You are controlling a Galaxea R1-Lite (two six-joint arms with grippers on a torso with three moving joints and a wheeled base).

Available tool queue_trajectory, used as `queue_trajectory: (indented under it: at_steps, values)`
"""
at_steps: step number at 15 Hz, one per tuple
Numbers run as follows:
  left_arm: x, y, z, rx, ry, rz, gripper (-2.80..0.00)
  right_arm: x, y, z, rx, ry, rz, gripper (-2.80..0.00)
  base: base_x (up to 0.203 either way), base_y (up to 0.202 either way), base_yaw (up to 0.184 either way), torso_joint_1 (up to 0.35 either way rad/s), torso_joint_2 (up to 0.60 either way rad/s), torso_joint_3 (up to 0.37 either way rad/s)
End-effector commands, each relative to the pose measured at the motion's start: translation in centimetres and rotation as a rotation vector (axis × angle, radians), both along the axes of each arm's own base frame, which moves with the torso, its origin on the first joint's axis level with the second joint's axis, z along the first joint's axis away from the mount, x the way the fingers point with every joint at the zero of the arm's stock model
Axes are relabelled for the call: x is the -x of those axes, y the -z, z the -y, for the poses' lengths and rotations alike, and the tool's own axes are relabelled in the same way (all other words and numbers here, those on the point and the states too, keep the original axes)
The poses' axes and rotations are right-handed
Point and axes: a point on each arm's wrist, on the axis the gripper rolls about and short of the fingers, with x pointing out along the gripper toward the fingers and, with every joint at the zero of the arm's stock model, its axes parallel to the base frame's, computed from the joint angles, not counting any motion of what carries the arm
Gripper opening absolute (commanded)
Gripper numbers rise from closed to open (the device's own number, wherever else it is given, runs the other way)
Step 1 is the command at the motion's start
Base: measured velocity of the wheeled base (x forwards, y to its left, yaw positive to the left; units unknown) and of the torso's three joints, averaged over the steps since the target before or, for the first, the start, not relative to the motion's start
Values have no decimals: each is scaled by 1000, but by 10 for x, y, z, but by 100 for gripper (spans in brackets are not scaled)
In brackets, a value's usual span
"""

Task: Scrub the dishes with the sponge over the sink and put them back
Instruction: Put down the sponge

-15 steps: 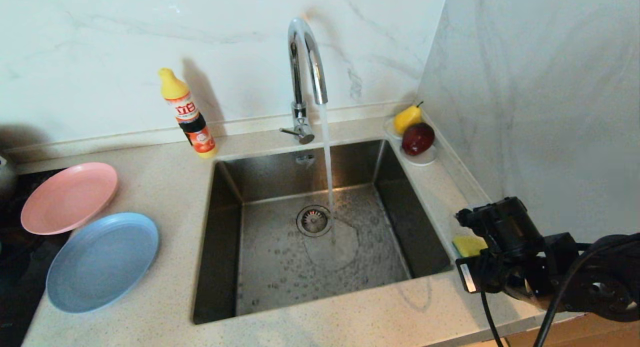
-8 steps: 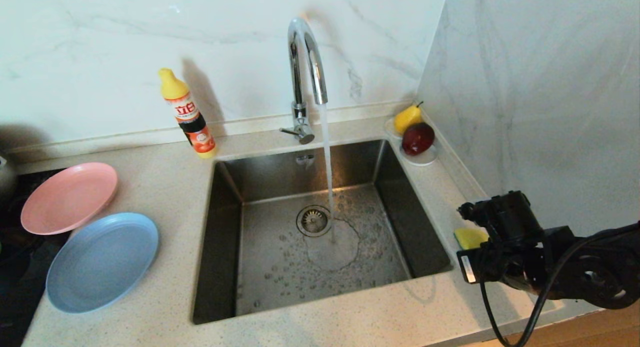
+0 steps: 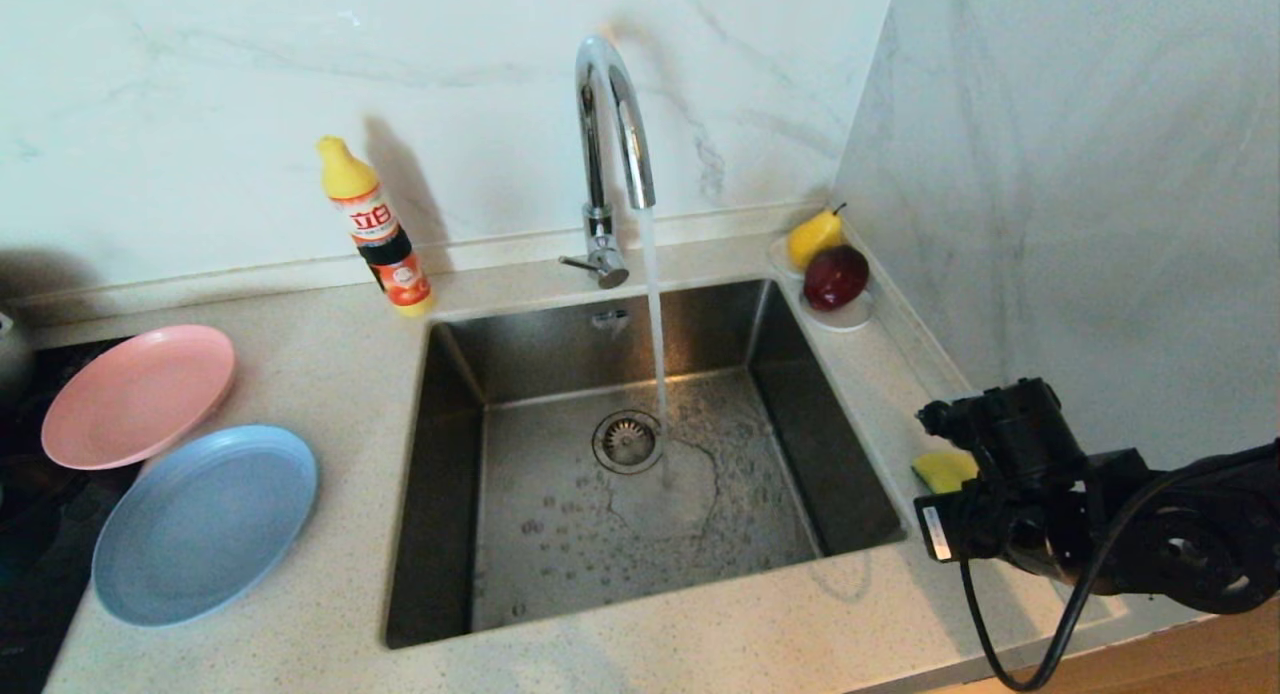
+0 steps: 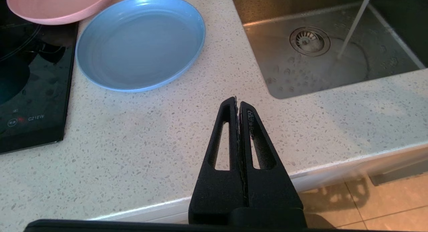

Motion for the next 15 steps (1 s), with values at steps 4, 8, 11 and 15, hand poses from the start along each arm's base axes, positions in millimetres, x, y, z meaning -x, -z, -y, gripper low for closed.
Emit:
queue_trajectory:
  at_steps: [4,8,11,15]
  values:
    - [0,0,0,0,1,-2,-280,0,0,-4,-11,-5,3,0,0,0,0,0,0,0]
    - [0,0,0,0,1,-2,-280,-1,-5,-10,-24,-18,19,0,0,0,0,0,0,0]
    - [0,0,0,0,1,-2,-280,-1,-6,-16,-69,0,28,0,0,0,0,0,0,0]
    - [0,0,0,-1,-1,-2,-280,-4,-4,-20,-97,17,22,0,0,0,0,0,0,0]
